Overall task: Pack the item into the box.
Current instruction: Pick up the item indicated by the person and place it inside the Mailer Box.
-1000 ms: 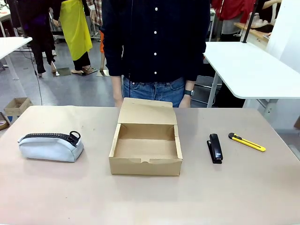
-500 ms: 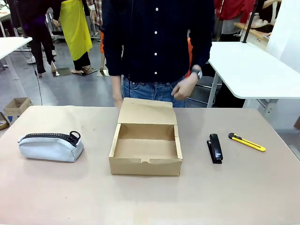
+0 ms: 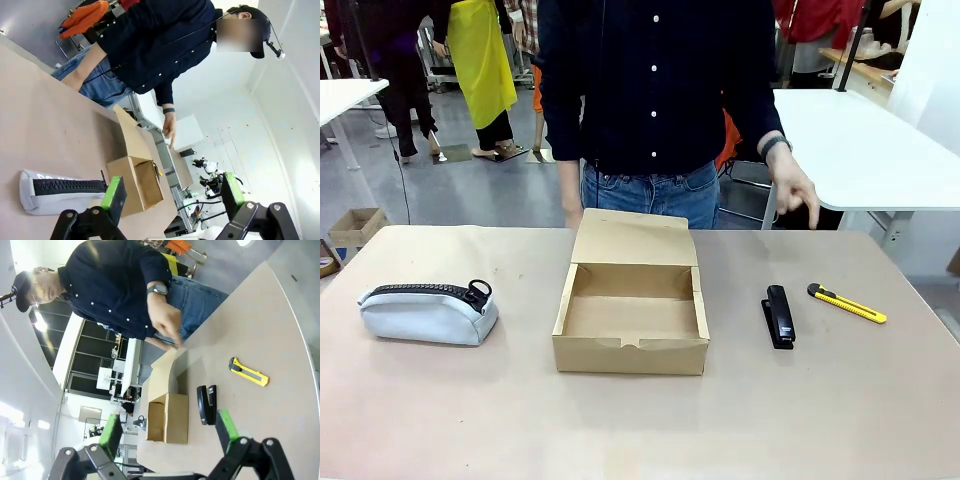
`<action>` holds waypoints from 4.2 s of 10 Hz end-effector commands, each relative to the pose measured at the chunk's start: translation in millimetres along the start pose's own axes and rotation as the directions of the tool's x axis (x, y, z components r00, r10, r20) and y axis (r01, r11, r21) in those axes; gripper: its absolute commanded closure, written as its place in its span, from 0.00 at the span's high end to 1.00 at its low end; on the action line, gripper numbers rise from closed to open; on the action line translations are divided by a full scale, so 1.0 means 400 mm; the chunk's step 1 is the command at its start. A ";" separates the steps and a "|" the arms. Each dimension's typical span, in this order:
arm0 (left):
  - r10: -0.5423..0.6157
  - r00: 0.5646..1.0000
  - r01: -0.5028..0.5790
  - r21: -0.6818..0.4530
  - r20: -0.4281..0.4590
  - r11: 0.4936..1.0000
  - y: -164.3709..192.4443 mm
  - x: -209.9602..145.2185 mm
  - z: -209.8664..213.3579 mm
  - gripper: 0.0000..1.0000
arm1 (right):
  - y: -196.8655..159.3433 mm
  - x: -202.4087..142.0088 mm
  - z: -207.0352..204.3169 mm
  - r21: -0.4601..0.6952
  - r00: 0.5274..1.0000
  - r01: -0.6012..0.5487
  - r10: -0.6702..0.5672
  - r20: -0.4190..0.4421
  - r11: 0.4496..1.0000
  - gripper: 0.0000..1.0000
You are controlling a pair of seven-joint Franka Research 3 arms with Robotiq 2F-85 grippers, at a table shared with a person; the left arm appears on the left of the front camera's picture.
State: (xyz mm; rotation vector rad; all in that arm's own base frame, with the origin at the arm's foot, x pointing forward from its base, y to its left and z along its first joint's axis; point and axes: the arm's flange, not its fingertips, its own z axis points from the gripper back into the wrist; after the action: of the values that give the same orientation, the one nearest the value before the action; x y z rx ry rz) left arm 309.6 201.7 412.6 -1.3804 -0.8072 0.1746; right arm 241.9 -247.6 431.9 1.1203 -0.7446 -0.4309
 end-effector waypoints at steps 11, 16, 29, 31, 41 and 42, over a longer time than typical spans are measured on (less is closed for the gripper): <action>-0.022 1.000 0.022 -0.010 -0.011 1.000 0.002 0.002 -0.008 1.00 | -0.004 0.004 0.000 0.016 0.999 -0.031 0.031 0.016 0.999 1.00; -0.022 1.000 0.022 -0.010 -0.011 1.000 0.002 0.002 -0.008 1.00 | 0.133 0.023 -0.306 -0.044 0.669 -0.657 0.555 -0.495 0.752 1.00; -0.022 1.000 0.022 -0.010 -0.011 1.000 0.002 0.002 -0.008 1.00 | 0.207 0.010 -0.596 0.143 0.097 -0.925 0.583 -0.807 0.351 1.00; -0.022 1.000 0.022 -0.010 -0.011 1.000 0.002 0.002 -0.008 1.00 | 0.191 0.021 -0.674 0.156 0.002 -0.952 0.512 -0.859 0.264 1.00; -0.022 1.000 0.022 -0.010 -0.011 1.000 0.002 0.002 -0.008 1.00 | -0.082 0.051 -0.928 0.317 -0.198 -0.916 0.409 -0.891 0.247 1.00; -0.022 1.000 0.022 -0.010 -0.011 1.000 0.002 0.002 -0.008 1.00 | -0.093 0.045 -0.938 0.325 -0.203 -0.907 0.399 -0.894 0.267 1.00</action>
State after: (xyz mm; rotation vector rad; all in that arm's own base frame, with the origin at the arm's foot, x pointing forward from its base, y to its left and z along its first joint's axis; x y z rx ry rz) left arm 314.0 200.2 411.5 -1.3719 -0.7931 0.1657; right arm 521.7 -25.2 312.6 0.0630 -0.0747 1.0309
